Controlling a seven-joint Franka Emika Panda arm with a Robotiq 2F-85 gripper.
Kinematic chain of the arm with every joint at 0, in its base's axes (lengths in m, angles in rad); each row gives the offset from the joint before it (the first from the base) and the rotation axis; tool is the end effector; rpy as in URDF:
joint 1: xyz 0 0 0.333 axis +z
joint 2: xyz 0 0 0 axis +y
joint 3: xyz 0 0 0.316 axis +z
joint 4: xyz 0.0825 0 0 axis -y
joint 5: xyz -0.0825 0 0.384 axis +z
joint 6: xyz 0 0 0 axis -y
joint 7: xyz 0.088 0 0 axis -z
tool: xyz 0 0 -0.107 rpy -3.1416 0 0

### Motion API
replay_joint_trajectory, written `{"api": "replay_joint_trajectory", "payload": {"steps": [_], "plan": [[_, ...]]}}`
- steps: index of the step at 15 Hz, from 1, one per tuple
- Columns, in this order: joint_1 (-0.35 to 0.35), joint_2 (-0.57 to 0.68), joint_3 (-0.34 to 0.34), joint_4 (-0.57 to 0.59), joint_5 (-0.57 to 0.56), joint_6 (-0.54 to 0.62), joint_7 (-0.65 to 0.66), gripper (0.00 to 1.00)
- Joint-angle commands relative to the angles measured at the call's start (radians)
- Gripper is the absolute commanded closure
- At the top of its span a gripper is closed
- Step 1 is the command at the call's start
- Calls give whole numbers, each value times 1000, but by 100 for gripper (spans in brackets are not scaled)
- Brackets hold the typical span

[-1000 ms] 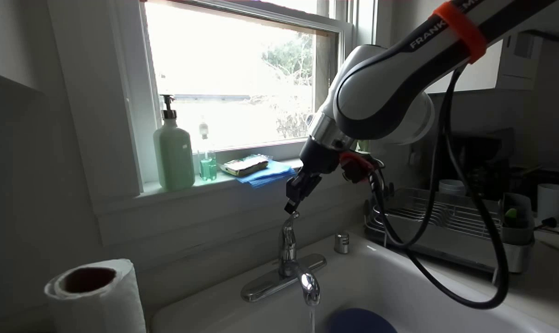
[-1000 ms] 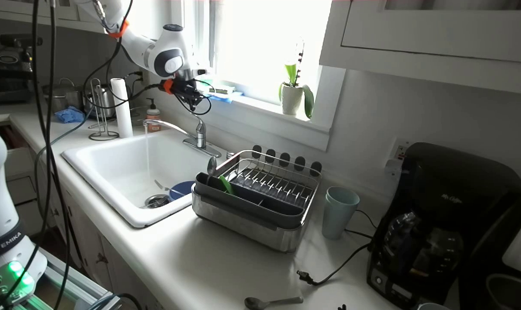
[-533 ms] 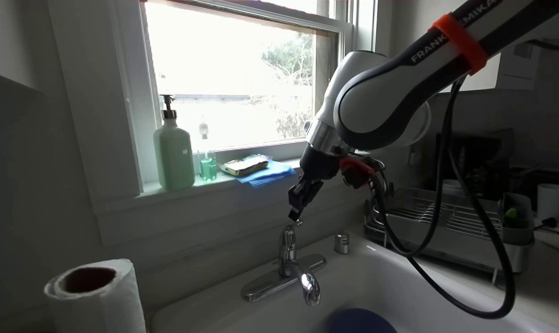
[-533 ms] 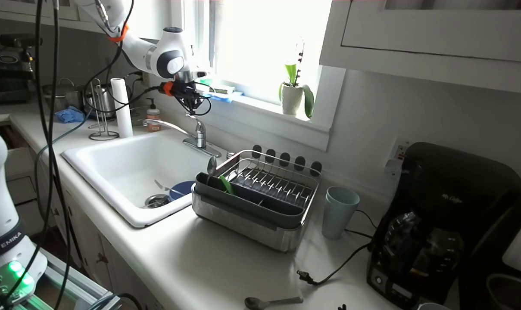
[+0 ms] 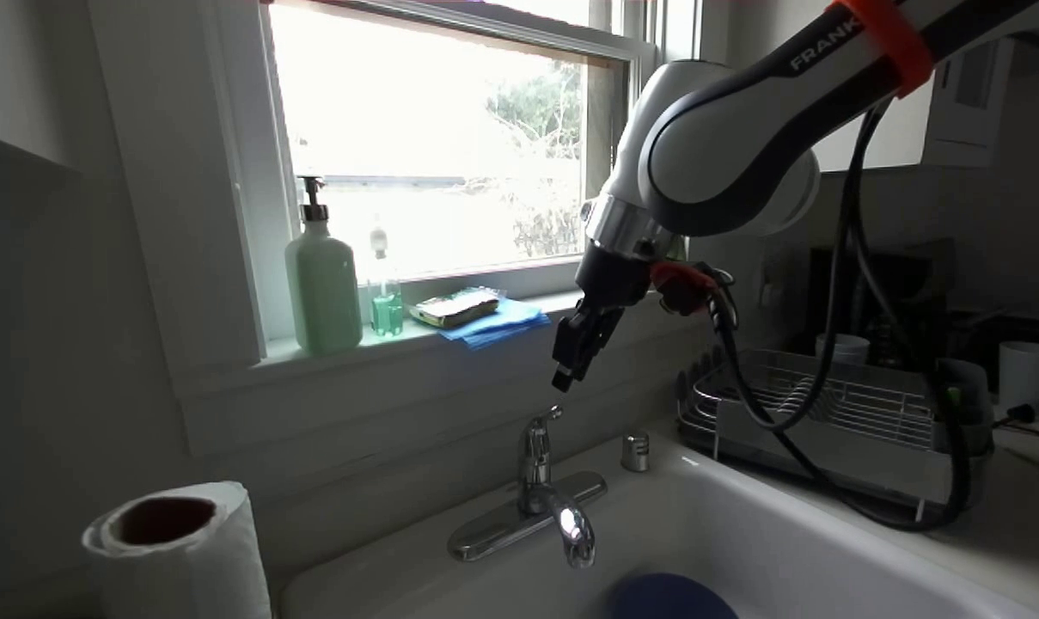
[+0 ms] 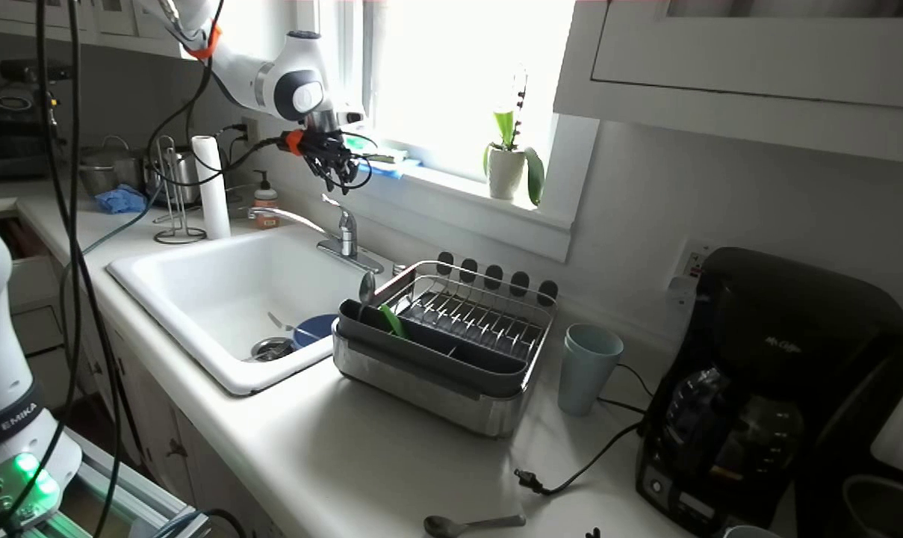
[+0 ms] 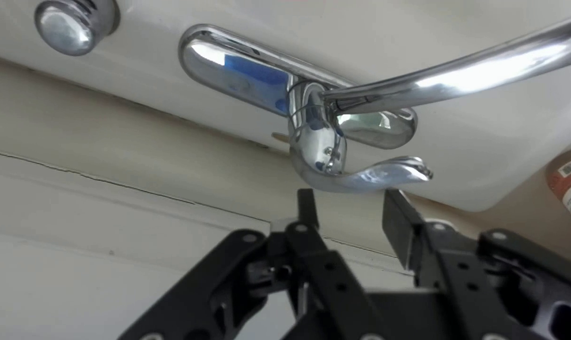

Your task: Pick up the blue bowl from the dish rack and put it in the sink, pick up the silver fork from the dish rack and put it in the blue bowl, close the tap

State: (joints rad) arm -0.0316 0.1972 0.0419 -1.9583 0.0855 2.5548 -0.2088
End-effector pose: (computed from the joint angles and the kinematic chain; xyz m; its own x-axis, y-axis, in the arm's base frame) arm 0.6312 0.0041 0.4192 0.9081 0.1424 0.3939 0.1539 -0.9881 0.0023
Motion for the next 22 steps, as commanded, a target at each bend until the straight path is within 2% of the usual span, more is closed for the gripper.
{"api": "replay_joint_trajectory", "payload": {"steps": [1,5,9,12,15,17,18,22], "plan": [[-12,-88,-31,-16,-67,-130,-34,26],[-39,-146,-49,-2,-34,-317,-236,0],[-44,-194,-83,13,-103,-515,-296,0],[-49,-210,-102,41,-90,-642,-353,0],[-46,-216,-114,64,-109,-738,-346,0],[-45,-217,-117,77,-132,-782,-347,0],[-43,-208,-116,59,-99,-730,-338,0],[-43,-208,-117,68,-111,-757,-338,0]]}}
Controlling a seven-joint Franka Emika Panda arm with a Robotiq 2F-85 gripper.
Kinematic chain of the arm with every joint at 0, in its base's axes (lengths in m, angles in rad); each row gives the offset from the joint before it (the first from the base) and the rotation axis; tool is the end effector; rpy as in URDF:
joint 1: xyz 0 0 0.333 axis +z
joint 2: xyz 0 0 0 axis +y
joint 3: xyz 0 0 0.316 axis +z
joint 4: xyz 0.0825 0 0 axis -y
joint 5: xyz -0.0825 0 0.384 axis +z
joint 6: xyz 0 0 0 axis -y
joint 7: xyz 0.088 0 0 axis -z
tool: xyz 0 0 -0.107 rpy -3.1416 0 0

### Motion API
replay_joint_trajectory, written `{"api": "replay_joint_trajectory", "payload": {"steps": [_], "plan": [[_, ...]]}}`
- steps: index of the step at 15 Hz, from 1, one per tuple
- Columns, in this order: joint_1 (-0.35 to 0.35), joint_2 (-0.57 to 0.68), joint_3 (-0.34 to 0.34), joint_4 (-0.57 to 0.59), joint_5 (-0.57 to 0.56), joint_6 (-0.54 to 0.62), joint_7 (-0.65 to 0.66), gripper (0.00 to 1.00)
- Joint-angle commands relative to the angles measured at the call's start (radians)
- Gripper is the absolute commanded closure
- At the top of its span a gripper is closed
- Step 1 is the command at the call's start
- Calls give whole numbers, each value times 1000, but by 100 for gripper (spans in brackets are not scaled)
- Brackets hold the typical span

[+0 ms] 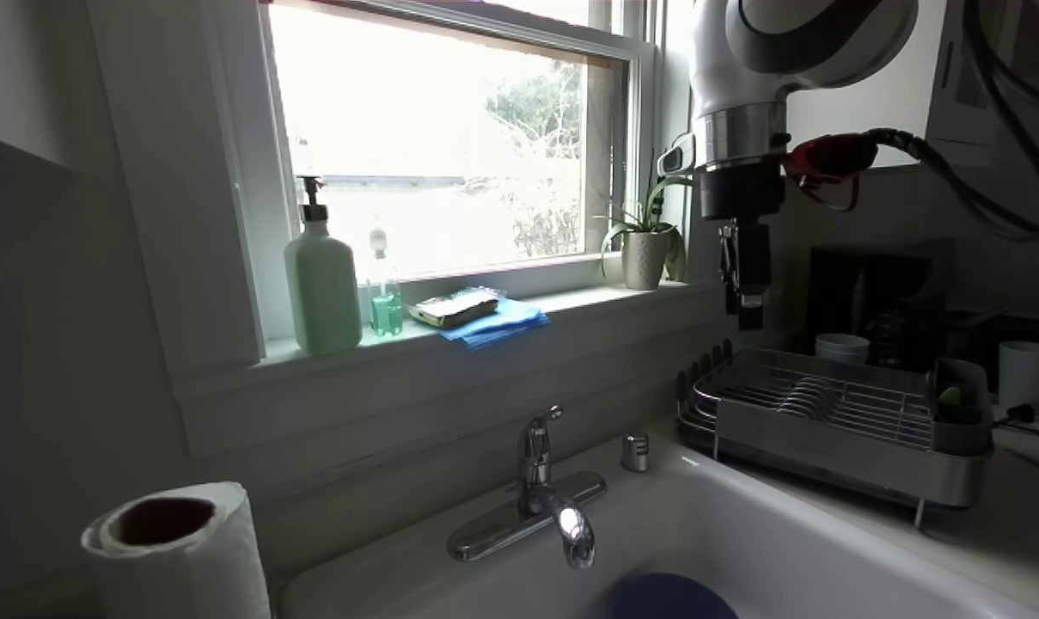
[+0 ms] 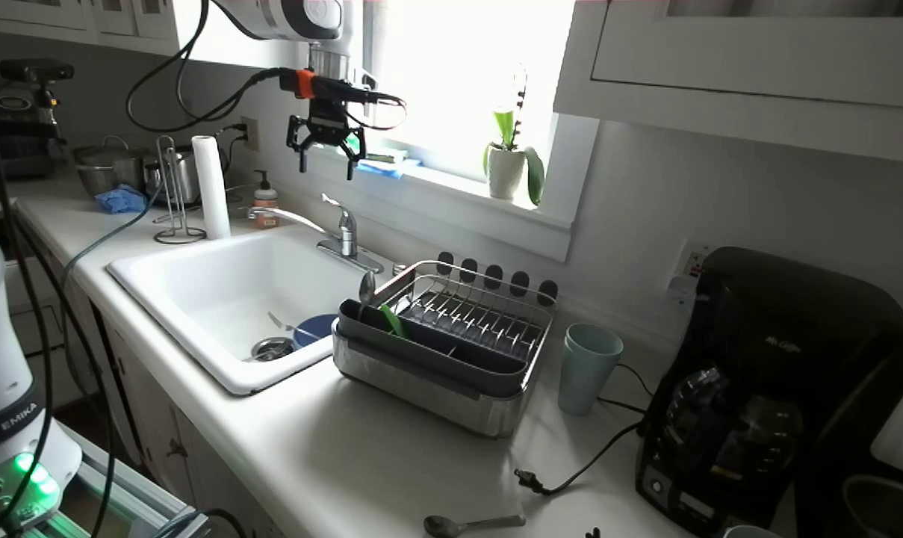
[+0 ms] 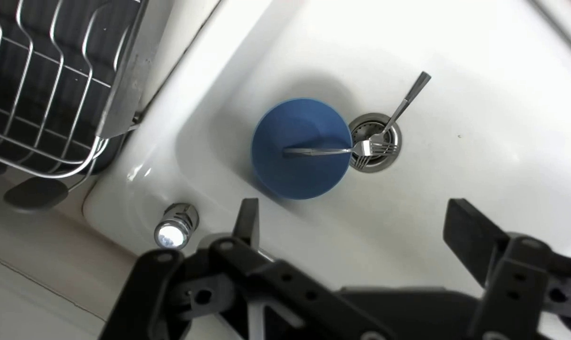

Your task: Pick up the blue bowl from the dish rack and put it in the sink, pick up the silver fork from the dish rack and put it in the blue bowl, close the tap

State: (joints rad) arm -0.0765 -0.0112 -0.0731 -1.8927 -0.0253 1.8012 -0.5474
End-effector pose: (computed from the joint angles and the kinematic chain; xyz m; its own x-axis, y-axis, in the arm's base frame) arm 0.5425 -0.0840 0.4973 0.9159 0.3932 -0.0807 0.3927 -0.9194 -0.0219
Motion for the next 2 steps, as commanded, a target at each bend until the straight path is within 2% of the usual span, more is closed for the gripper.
{"api": "replay_joint_trajectory", "payload": {"steps": [1,2], "plan": [[2,1,-2,3,0,-4,0,0],[2,1,-2,3,-1,-4,0,0]]}}
